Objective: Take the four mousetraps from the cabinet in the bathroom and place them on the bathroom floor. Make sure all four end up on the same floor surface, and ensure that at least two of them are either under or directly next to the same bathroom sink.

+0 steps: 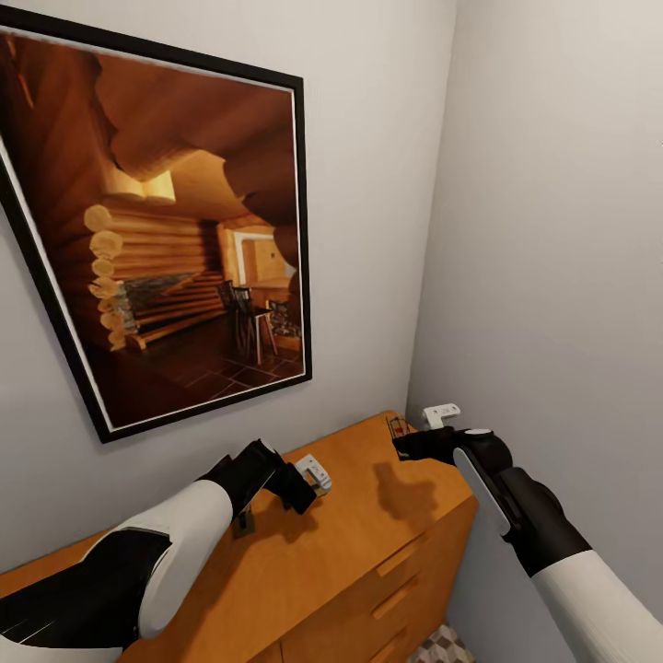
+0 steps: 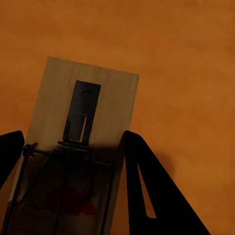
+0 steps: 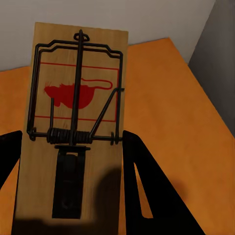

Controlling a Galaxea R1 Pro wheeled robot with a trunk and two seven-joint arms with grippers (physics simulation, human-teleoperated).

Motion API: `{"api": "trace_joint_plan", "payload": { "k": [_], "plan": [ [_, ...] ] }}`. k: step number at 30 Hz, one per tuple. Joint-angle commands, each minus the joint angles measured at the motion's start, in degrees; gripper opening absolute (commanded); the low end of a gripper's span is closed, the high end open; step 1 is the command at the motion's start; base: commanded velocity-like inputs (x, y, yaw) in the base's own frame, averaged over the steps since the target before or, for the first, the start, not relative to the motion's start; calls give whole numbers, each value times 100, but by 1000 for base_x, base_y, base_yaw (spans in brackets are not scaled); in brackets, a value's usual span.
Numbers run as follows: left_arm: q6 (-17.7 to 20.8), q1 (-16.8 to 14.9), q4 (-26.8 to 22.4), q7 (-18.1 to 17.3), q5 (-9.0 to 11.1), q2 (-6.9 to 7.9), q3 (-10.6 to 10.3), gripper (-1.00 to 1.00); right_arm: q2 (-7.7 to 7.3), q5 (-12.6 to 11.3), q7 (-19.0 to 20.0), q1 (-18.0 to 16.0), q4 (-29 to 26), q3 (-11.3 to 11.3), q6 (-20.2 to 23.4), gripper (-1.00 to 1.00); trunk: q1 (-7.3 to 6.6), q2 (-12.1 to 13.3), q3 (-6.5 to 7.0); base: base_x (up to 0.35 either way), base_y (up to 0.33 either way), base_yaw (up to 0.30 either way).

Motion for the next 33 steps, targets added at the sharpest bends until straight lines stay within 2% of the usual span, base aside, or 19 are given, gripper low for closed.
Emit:
{"api": "trace_joint_plan", "payload": {
  "k": [1,33],
  "plan": [
    [29,1,-13,-41,-10,0,-23,-100,-5,-3,15,-3,-4,8,21,-100,2,-5,-3,0,0,0],
    [21,1,-27,-56,-1,0,-23,-100,-5,-3,15,-3,-4,10,21,-100,2,-5,-3,0,0,0]
  ]
}}
